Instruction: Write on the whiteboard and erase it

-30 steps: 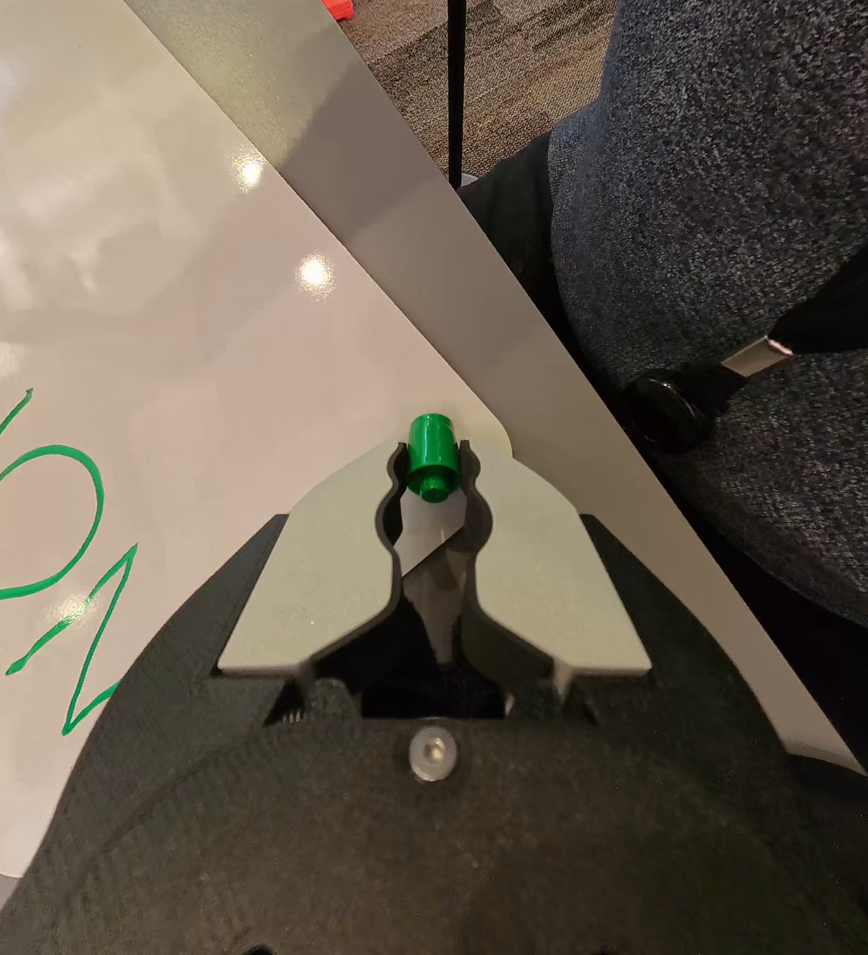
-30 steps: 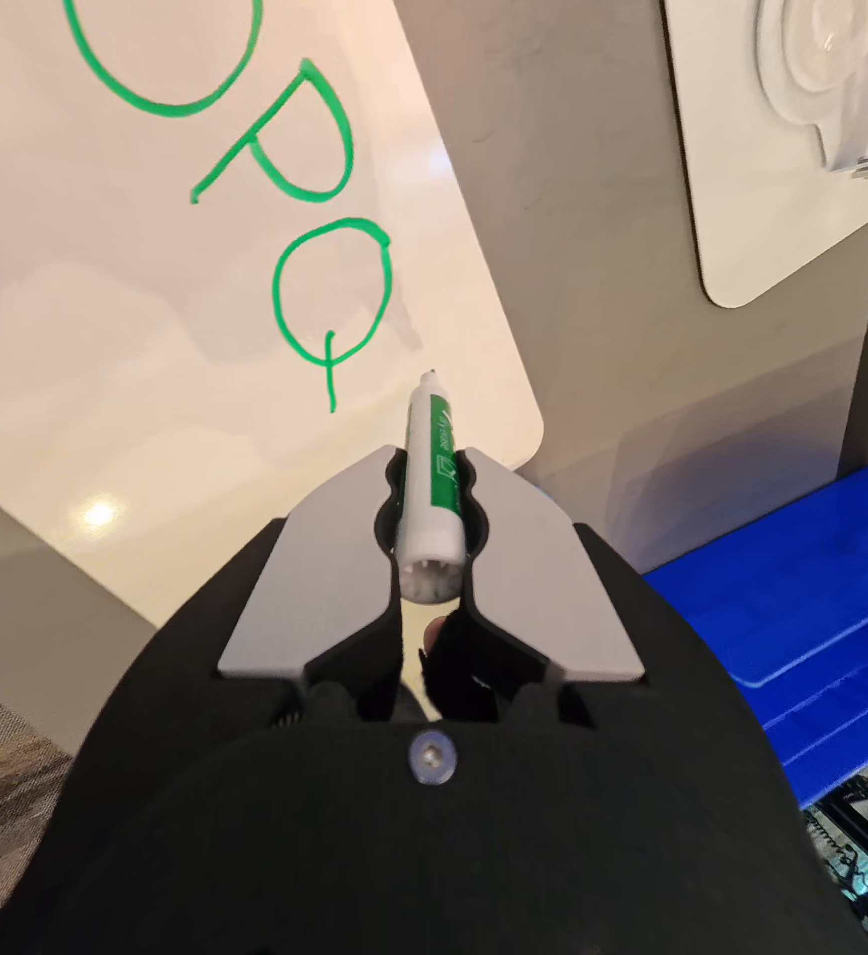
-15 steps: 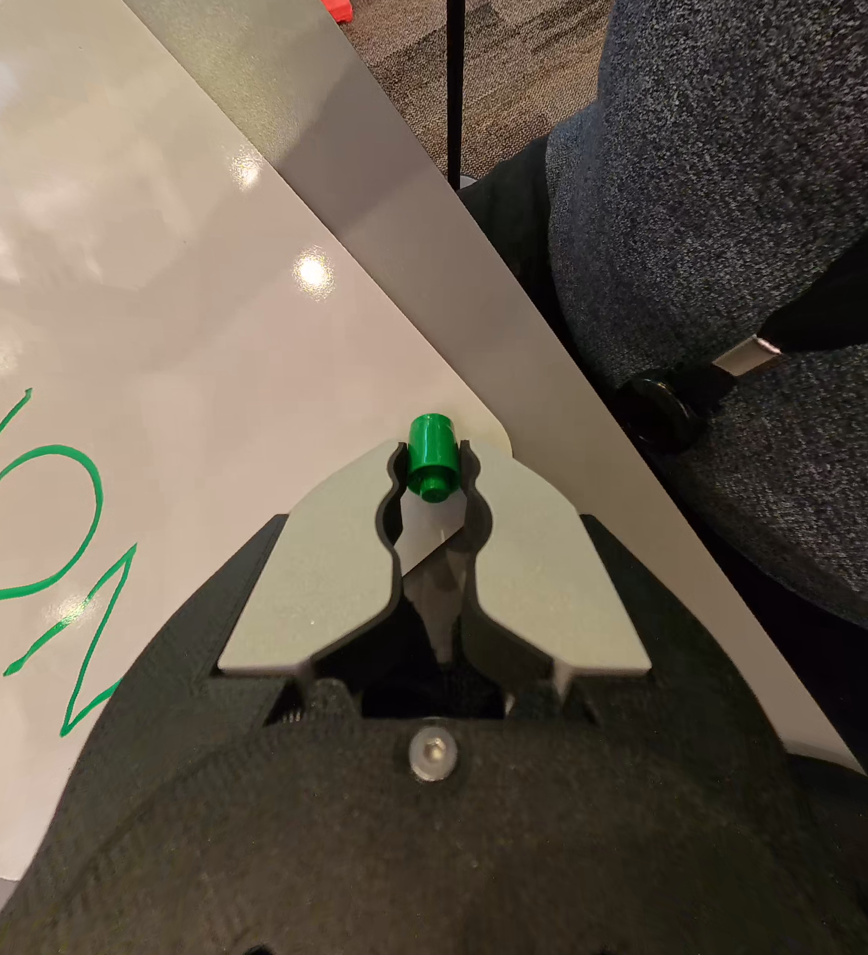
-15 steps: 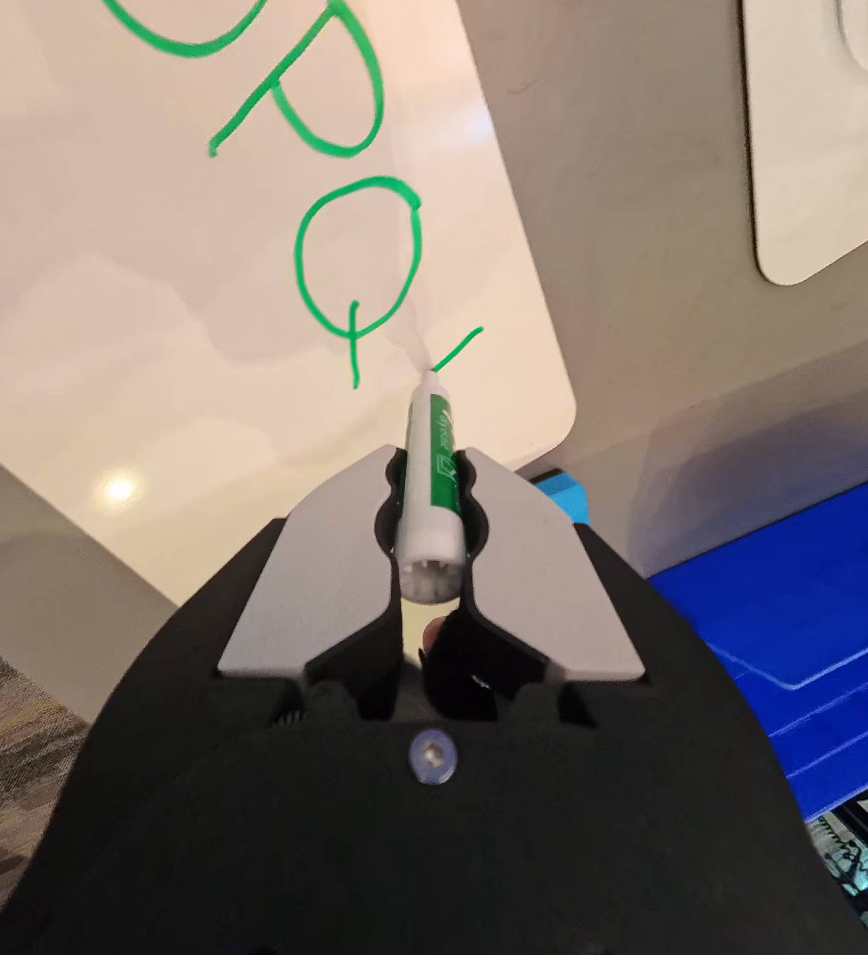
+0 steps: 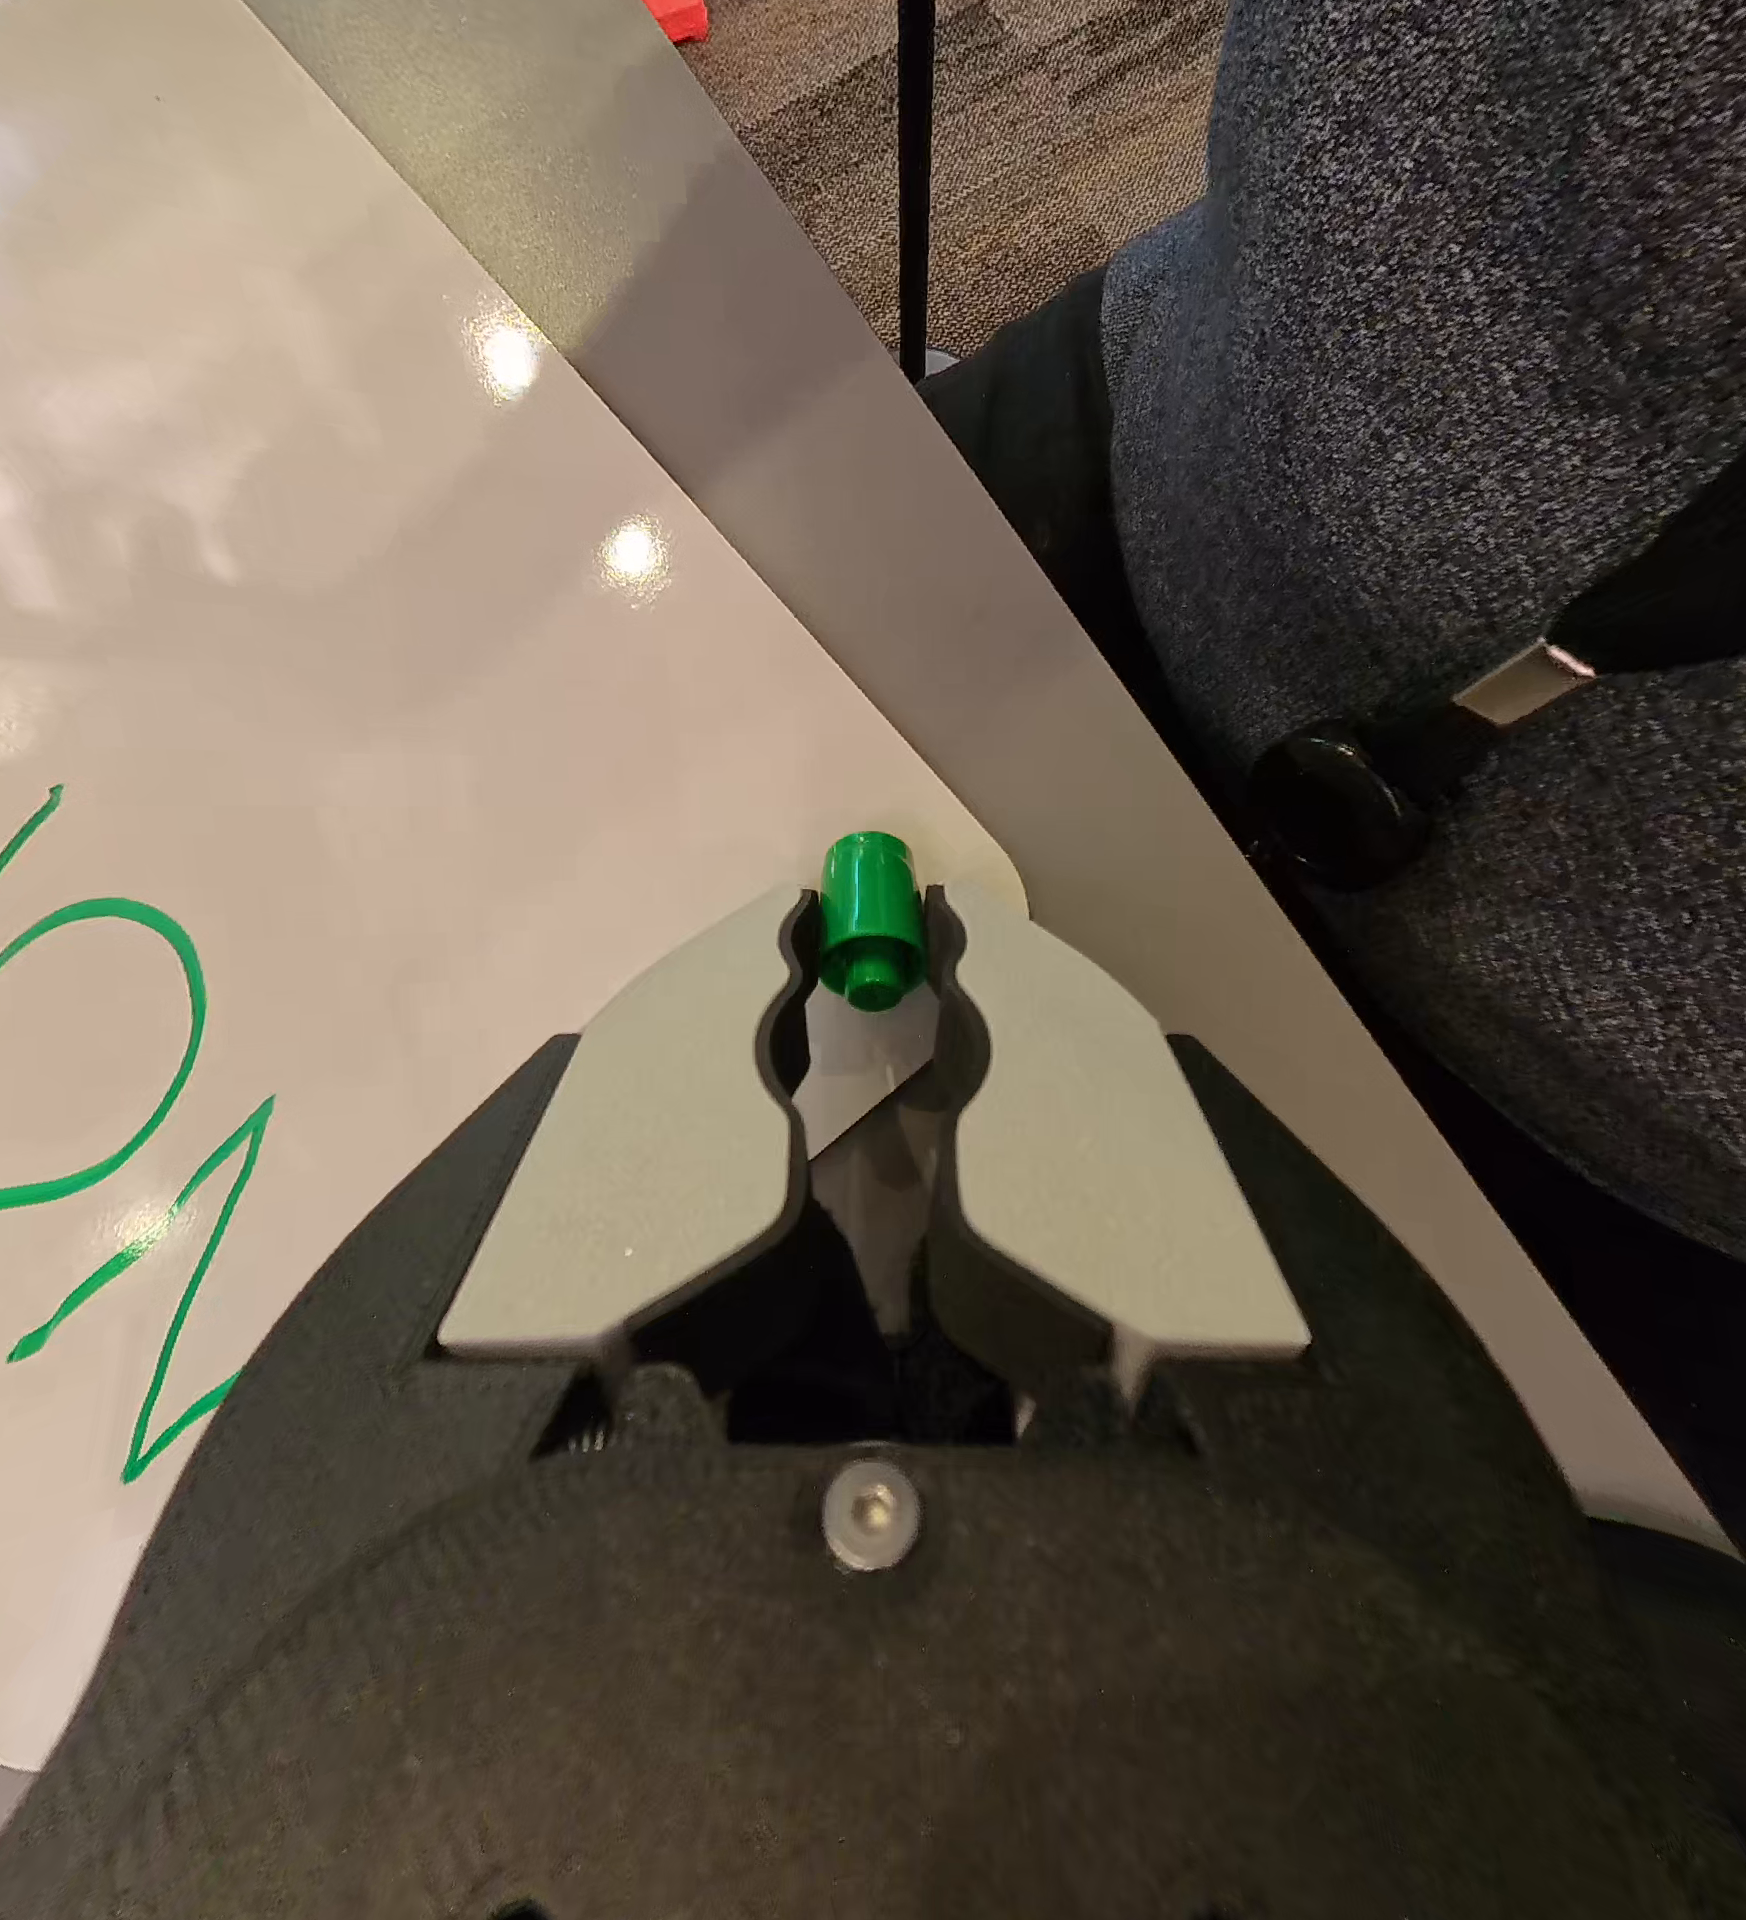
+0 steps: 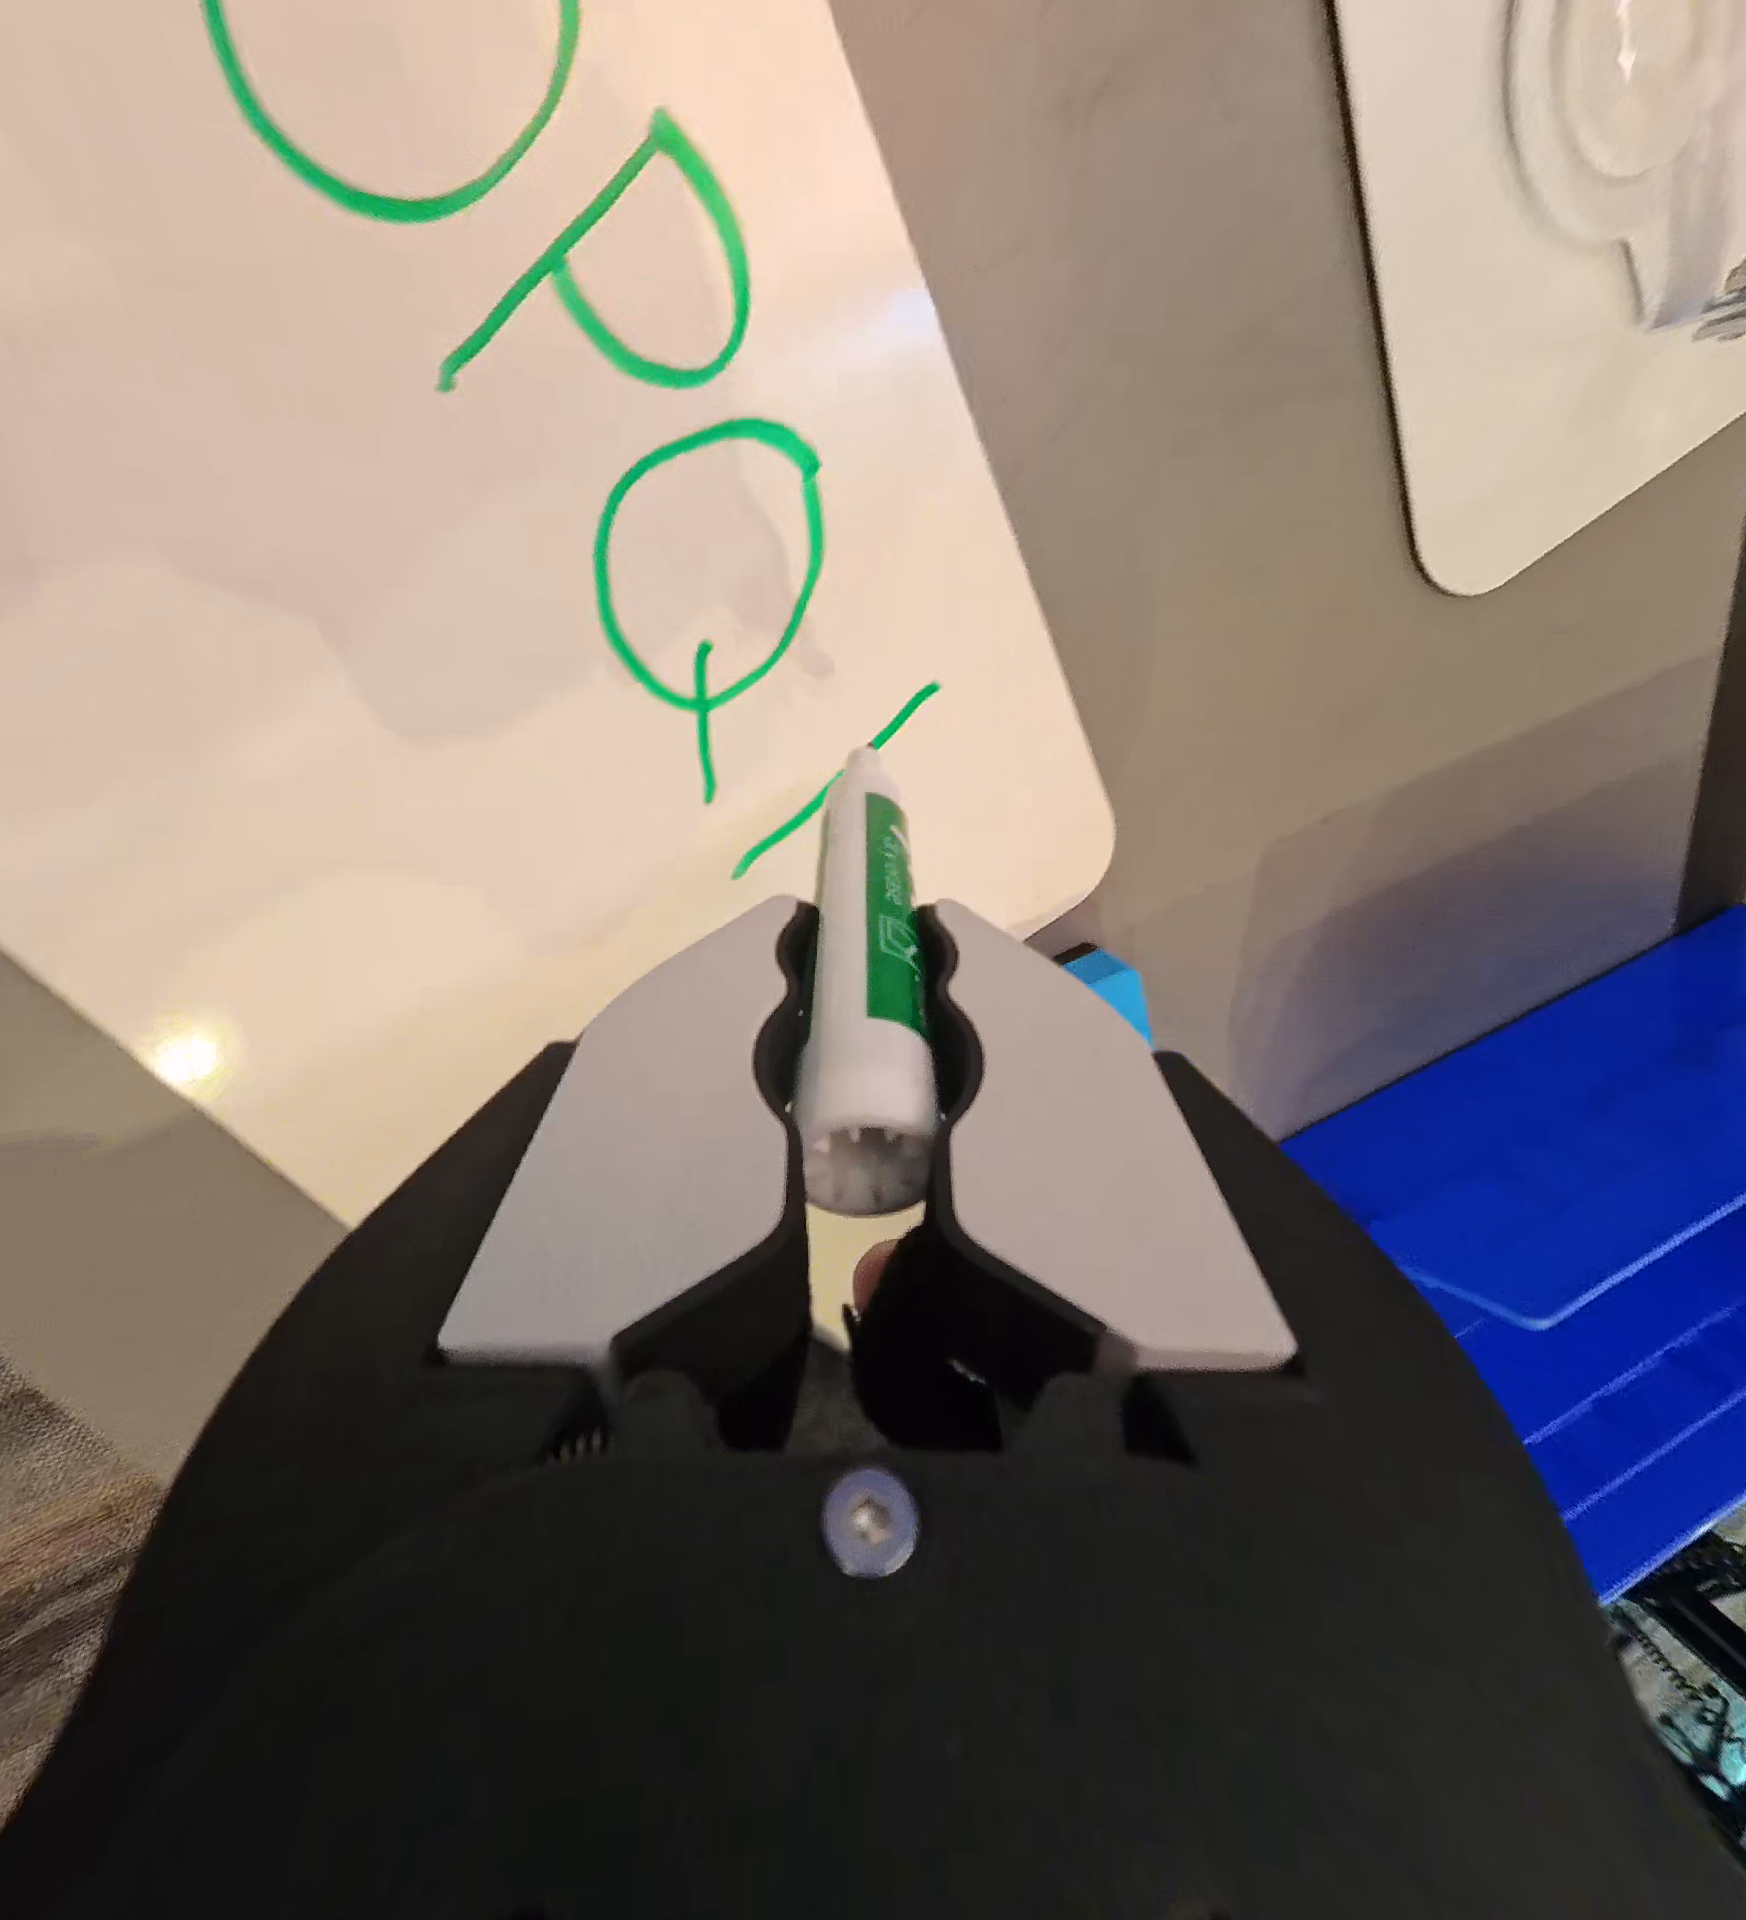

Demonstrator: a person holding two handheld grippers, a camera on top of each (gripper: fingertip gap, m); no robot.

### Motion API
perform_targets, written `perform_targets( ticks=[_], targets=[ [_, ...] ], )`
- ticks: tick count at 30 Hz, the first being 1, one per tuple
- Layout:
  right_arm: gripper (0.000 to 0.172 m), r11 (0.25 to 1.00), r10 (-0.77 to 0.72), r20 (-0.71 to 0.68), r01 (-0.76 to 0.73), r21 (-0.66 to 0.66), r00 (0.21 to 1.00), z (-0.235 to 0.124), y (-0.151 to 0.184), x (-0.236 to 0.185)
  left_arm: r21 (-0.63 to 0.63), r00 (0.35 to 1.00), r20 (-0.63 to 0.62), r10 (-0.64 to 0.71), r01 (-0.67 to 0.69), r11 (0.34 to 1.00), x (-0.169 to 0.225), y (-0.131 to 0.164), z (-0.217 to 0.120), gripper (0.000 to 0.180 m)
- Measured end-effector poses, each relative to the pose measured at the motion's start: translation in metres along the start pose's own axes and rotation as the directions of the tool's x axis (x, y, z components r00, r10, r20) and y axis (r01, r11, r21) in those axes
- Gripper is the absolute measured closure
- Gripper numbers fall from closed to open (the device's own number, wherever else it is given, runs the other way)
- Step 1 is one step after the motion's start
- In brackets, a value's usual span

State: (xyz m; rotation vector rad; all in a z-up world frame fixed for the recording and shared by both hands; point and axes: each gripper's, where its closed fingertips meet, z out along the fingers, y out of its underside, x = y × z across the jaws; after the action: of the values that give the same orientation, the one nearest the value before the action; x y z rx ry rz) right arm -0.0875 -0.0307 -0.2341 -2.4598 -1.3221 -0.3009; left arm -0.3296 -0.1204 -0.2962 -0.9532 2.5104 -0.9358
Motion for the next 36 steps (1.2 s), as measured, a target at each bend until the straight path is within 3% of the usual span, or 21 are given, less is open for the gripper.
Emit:
perform_targets(
  ticks=[13,20,31,36],
  targets=[
    [0.152,0.997,-0.043,-0.032,0.041,-0.063,0.999,0.025,-0.005,0.023,0.005,1.000,-0.004,-0.004,0.004,1.000,0.001,0.000,0.000,0.160],
    [0.151,0.996,-0.007,0.000,0.007,-0.093,1.000,0.016,0.021,0.015,0.005,1.000,-0.005,-0.004,0.004,1.000,0.001,0.000,0.000,0.160],
    [0.151,0.996,-0.036,0.034,0.038,-0.082,0.999,0.008,0.013,-0.009,0.005,1.000,-0.005,-0.003,0.003,1.000,0.002,0.000,0.001,0.160],
    [0.152,0.991,-0.011,0.020,0.013,-0.131,1.000,0.004,0.034,-0.008,0.004,1.000,-0.004,-0.003,0.003,1.000,0.002,0.000,0.001,0.160]
  ],
)
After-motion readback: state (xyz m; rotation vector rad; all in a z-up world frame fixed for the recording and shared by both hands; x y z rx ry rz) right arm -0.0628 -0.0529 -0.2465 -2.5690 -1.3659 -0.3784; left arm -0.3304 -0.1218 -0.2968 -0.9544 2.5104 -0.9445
